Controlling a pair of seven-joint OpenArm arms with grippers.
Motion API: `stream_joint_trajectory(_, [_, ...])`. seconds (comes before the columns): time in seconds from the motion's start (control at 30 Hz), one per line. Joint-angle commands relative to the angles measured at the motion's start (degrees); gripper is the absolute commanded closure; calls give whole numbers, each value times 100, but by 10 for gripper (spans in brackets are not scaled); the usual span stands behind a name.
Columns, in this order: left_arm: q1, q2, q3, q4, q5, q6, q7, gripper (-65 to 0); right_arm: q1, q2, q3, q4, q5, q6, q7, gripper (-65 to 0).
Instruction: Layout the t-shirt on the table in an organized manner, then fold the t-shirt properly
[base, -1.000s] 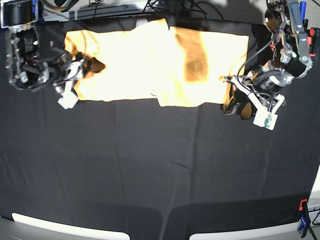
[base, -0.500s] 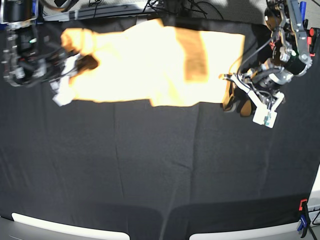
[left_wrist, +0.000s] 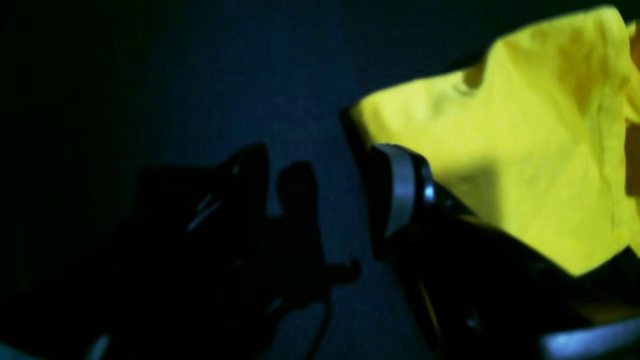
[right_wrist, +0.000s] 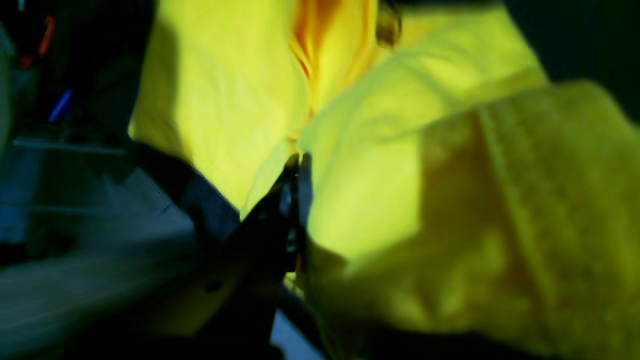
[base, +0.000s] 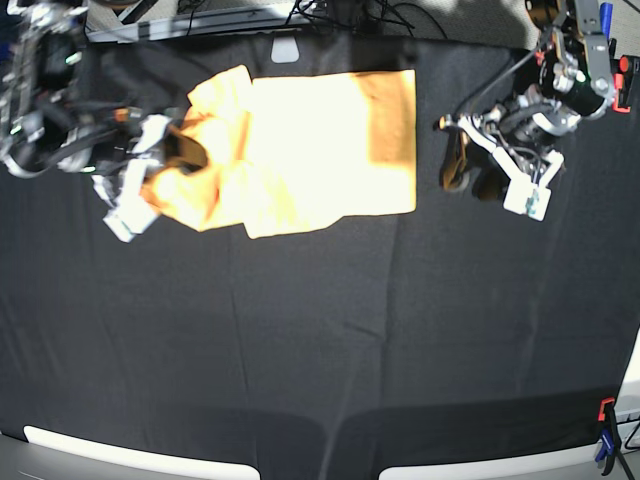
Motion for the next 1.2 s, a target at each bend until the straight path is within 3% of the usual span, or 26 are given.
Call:
stream_joint_trajectory(0.0, [2,-33,-22,105,-96,-26,-155,-298,59,-83,-74,195,-57,-87,192,0])
stream_joint_trajectory(0.1, [63,-33,-22,105,-96,-26,-155,-298,94,-461,-529,251,-623,-363,361,0])
stream_joint_trajectory(0.37, [142,-33,-22,105,-96,-26,-96,-298,435,-1504,-1873,236,-1906,-601,660,0])
stream_joint_trajectory(0.57, [142,-33,-22,105,-96,-26,83,-298,522,-2247,-2413,-42,-2905,-866,1060,0])
stream_joint_trajectory(0.67, [140,-35,-22,105,-96,-28,111,-298,610,-2459,-2590,-400,-2927,-866,1263,0])
stream_joint_trajectory(0.77, [140,-39,-22,107,-92,-28,105,-298,807,-2697,-2728,-787,-2896,-863,1281,-176])
stream_joint_trajectory(0.83, [138,-103,-24,107,-92,-26,103,-298,938,-2857,-2813,-990,-2651,-863,1228,-250])
stream_joint_trajectory(1.0, [140,-511,-33,107,-94,-22,101,-298,1097,-3115,-2911,-1102,-1843,-807,1075,-266])
stream_joint_trajectory(1.17, [140,-1049,-153,105,-98,446,-33,-298,1119,-3115,-2922,-1097,-1696,-669,909,-266])
